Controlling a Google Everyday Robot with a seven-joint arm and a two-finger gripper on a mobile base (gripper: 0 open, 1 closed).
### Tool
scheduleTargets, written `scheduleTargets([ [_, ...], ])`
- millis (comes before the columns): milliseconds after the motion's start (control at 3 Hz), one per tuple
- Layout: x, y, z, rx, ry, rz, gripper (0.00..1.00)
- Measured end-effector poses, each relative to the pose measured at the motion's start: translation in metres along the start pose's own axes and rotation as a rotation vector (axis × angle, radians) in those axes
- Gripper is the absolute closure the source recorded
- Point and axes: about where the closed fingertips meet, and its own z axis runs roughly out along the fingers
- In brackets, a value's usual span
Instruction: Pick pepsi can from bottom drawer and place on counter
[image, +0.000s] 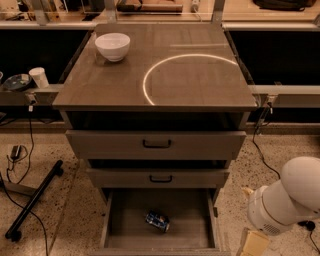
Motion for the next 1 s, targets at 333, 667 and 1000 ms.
scheduleTargets([
  [333,0.000,0.000,0.000,0.000,0.000,0.000,0.00],
  [667,0.001,0.004,0.006,0.002,0.005,0.012,0.00],
  [1000,0.007,0.011,0.028,-0.054,0.007,0.034,0.00],
])
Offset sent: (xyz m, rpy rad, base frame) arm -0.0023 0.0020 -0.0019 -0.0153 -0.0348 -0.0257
